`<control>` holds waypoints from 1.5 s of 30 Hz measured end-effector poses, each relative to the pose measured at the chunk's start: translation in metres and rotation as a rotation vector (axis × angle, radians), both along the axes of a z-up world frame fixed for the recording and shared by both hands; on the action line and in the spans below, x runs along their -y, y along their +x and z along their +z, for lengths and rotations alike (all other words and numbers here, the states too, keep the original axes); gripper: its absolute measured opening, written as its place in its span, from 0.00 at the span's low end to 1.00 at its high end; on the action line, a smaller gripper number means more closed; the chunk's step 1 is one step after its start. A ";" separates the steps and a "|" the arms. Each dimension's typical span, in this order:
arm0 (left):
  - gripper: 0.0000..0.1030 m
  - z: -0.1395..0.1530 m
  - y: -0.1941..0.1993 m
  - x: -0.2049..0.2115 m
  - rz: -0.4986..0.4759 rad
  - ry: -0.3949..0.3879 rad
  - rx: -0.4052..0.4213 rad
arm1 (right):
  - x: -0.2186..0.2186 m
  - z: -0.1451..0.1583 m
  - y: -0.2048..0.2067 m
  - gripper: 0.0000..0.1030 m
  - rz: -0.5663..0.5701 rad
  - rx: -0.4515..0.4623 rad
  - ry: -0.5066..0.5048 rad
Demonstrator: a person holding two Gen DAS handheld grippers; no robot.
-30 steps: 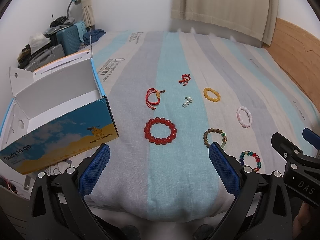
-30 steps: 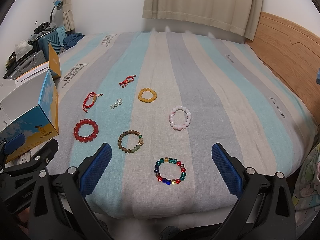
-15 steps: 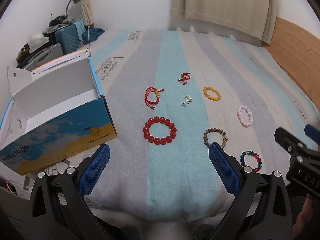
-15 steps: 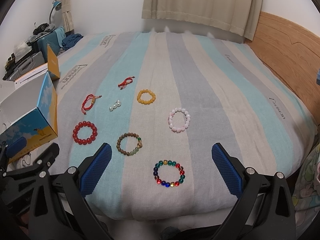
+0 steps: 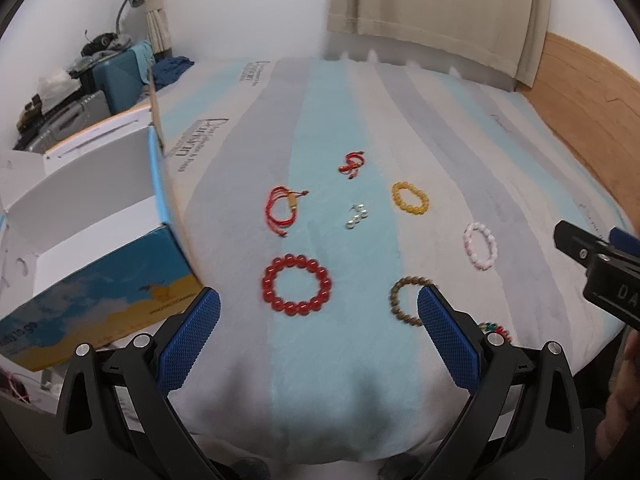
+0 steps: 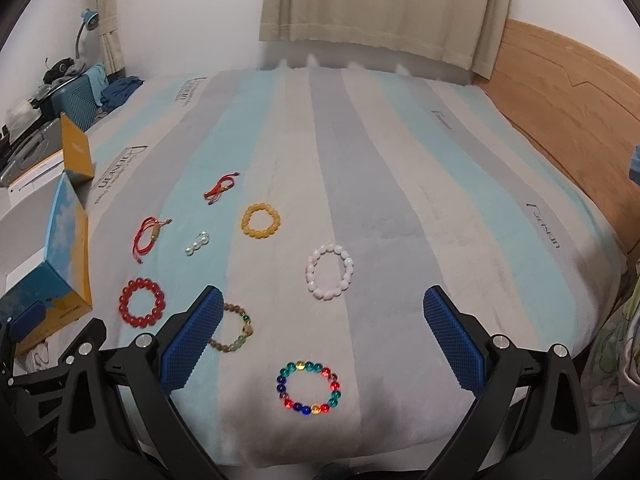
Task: Organize jewelry
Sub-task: 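Lower the left tool onto the brown wooden bracelet while the right tool lowers onto the pink bracelet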
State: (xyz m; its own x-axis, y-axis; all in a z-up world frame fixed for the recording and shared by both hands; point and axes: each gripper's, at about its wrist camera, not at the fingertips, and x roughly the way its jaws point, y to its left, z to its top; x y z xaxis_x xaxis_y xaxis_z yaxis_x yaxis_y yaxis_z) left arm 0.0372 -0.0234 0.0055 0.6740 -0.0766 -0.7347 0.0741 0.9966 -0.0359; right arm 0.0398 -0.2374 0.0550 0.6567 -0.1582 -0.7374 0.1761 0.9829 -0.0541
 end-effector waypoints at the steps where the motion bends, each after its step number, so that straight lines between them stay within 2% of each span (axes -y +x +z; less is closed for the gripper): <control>1: 0.94 0.000 0.003 0.003 -0.005 -0.006 -0.002 | 0.002 0.000 0.002 0.93 -0.002 -0.002 0.006; 9: 0.94 -0.002 0.026 0.035 -0.061 -0.008 -0.016 | 0.026 -0.005 0.032 0.93 -0.019 -0.038 0.009; 17: 0.94 -0.016 0.055 0.075 -0.145 0.011 -0.055 | 0.049 -0.009 0.075 0.93 -0.027 -0.073 0.008; 25: 0.94 -0.050 0.073 0.102 -0.210 0.016 -0.128 | 0.065 -0.043 0.108 0.93 -0.025 -0.159 0.045; 32: 0.94 -0.081 0.081 0.118 -0.257 0.004 -0.191 | 0.076 -0.086 0.126 0.82 -0.023 -0.250 0.075; 37: 0.94 -0.098 0.084 0.119 -0.256 0.011 -0.221 | 0.082 -0.104 0.134 0.76 -0.026 -0.286 0.091; 45: 0.93 -0.117 0.087 0.125 -0.273 0.021 -0.250 | 0.082 -0.134 0.141 0.58 -0.004 -0.370 0.118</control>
State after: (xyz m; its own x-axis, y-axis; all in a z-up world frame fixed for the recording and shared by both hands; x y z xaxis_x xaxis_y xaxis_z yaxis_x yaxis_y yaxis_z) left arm 0.1239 -0.1488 -0.1113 0.4305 -0.2121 -0.8773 0.3288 0.9421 -0.0664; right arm 0.1813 -0.3195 -0.0789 0.3424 -0.0606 -0.9376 0.1700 0.9854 -0.0016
